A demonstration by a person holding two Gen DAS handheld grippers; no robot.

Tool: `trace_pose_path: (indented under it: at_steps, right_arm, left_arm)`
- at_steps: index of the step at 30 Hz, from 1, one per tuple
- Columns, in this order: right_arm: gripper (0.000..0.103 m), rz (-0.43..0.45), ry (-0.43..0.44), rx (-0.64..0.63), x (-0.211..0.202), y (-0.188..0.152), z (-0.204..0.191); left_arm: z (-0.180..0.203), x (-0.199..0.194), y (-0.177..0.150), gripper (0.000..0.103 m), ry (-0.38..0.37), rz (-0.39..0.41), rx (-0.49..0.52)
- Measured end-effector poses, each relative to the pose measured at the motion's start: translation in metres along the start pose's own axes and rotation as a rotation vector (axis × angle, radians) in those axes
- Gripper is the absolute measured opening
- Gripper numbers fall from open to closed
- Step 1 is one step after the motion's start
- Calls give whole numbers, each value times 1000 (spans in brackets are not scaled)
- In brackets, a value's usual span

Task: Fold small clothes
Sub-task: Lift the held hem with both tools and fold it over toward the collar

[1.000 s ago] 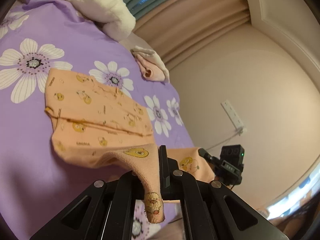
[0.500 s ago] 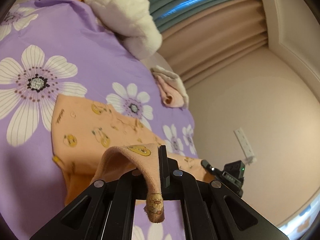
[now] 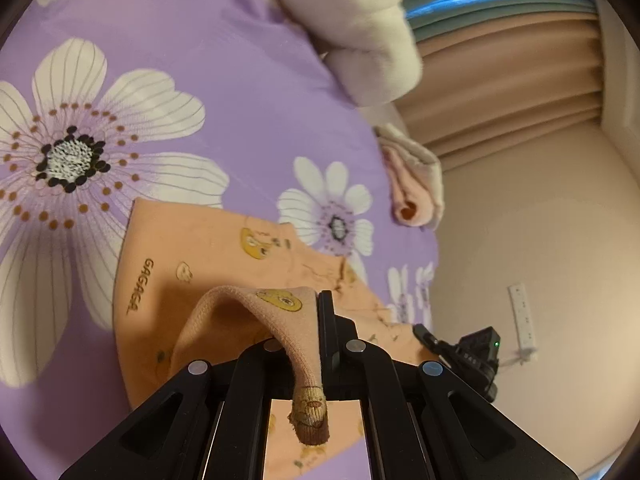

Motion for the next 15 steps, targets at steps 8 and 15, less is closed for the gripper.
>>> trace_pose_path:
  at_steps: [8,15]
  right_arm:
    - [18,-81,5,217,19,15,36]
    - [47,-79,118,510,31,27,59]
  left_arm:
    - [-23,35,16,0,17,-158,-169]
    - [-51,50,34,8,-108,-212,-445]
Point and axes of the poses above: each gripper's, at about its wrist camera, not at the fingertips, and x roughly the way its jaws point, z to its right, y to its top, the point moved 2 cm from there along x, roughly the way its jaws point, and after that the axes turned 14 degrees about y, right-handed, at the moved point
